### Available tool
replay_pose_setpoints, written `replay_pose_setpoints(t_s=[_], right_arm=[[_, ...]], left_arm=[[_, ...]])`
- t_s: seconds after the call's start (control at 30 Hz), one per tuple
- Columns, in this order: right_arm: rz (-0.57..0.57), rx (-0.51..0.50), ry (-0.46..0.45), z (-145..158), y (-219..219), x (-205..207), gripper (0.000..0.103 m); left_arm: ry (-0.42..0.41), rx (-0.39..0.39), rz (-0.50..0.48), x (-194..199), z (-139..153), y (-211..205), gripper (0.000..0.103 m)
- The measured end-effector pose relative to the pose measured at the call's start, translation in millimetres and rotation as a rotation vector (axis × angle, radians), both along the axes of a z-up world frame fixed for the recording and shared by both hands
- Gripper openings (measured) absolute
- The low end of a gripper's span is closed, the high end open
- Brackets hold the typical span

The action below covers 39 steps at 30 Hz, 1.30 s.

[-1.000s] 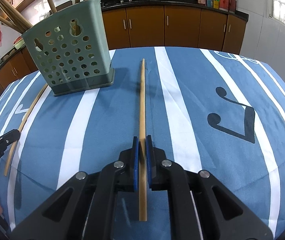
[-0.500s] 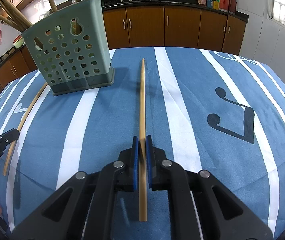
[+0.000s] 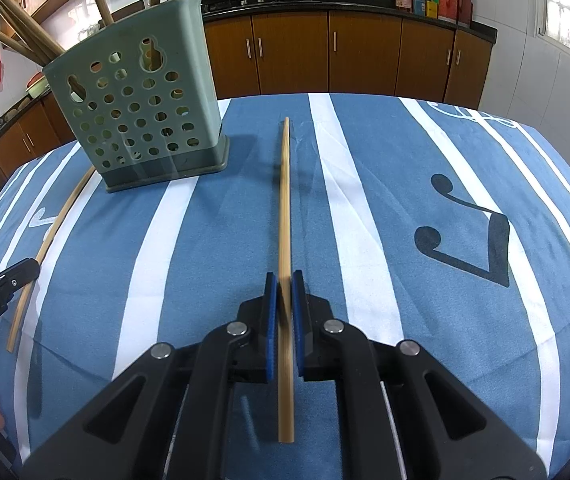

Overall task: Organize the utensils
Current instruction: 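Hold both grasped wooden chopsticks on the table, then begin lifting them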

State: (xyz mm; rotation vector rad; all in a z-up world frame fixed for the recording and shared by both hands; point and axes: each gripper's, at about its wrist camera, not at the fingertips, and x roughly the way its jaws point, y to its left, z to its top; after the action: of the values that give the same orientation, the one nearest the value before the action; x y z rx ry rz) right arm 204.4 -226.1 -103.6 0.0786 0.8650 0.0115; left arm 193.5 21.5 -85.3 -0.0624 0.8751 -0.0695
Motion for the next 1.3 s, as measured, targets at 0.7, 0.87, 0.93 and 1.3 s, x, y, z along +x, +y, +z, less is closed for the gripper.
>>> replay_pose_setpoints(t_s=[0.7,0.87,0.93,1.3], right_arm=[[-0.010,0.016,-0.001,-1.3,-5.1,-8.6,0.009],[-0.006,0.016,-0.020,4.8,-8.3,-15.4,0.008],[-0.013,0.022,-0.043,12.5,-11.8,-20.1,0.008],[-0.045,0.055,-0.198,66.0,-29.7,-38.9,0.008]], left_arm=[[-0.001,0.103,-0.021,-13.9,0.1,-10.6,0.009],[0.014,0.108,-0.035,-13.4,2.6,-9.3,0.007],[-0.002,0.101,-0.026,-16.6,9.4,-4.8,0.007],[-0.122,0.045,-0.011,-29.9,57.2,12.3,0.007]])
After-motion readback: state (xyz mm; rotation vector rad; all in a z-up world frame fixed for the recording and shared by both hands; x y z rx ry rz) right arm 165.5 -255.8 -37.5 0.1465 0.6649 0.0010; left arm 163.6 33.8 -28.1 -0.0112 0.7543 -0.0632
